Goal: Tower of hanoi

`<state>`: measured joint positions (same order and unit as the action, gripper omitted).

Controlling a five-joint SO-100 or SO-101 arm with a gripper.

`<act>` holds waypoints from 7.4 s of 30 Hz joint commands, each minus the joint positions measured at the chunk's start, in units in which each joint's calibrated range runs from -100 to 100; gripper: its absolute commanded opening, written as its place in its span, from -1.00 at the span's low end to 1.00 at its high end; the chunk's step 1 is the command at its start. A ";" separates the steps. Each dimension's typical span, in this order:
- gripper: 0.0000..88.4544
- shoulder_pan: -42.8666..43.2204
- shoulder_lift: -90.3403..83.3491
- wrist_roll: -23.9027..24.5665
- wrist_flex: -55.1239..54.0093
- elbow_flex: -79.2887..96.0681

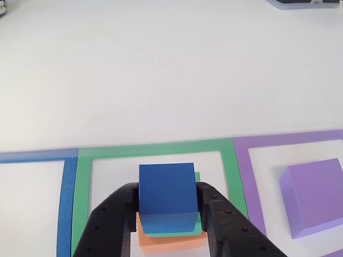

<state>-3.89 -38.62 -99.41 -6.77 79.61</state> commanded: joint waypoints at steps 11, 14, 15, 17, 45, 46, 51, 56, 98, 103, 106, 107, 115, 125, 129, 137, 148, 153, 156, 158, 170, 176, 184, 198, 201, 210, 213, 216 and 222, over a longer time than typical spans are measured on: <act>-0.96 -0.50 10.98 -0.59 -13.35 -1.42; -0.96 -0.65 13.38 -0.59 -15.13 -2.33; -0.96 -0.65 14.10 -0.59 -15.69 -2.69; -0.96 -0.73 15.55 -0.59 -16.66 -3.24; -0.38 -1.95 16.59 -0.59 -15.77 -6.24; -0.38 -1.87 14.50 -0.59 -13.02 -6.87; -0.49 -2.10 3.45 -0.59 6.40 -13.14; -0.79 -2.71 -2.96 -0.59 28.18 -24.87; -0.62 -28.10 -2.96 -0.59 77.63 -59.94; -0.37 -31.07 -4.97 -0.59 55.94 -40.86; -0.17 -32.14 -4.25 -0.59 42.42 -31.32; -0.14 -32.45 -3.52 -0.59 38.86 -29.14; -0.07 -31.84 6.97 -0.59 12.72 -18.41; -0.07 -31.07 26.12 -0.59 -15.53 -13.23; -0.07 -31.07 32.37 -0.59 -23.54 -12.69; -0.07 -29.55 39.34 -0.59 -31.31 -12.14; -0.08 -28.40 46.88 -0.59 -38.36 -13.23; -0.08 -27.95 49.76 -0.59 -41.19 -13.42; -0.09 -27.72 51.92 -0.59 -43.29 -13.87; -0.09 -27.49 52.89 -0.59 -43.78 -14.51; -0.10 -27.11 55.45 -0.59 -43.78 -17.78; -0.15 -26.65 55.93 -0.59 -43.78 -18.23; -0.31 -26.27 56.89 -0.59 -43.78 -19.14; -0.57 -26.57 57.85 -0.59 -43.46 -20.14; -0.63 -26.65 57.77 -0.59 -43.13 -20.14; -0.69 -26.27 52.00 -0.59 -36.41 -20.14; -0.70 -25.89 48.32 -0.59 -32.53 -20.14; -0.71 -25.58 43.35 -0.59 -26.78 -20.32; -0.72 -24.97 31.73 -0.59 -10.51 -23.87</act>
<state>-29.64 2.43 -100.00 -26.08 59.91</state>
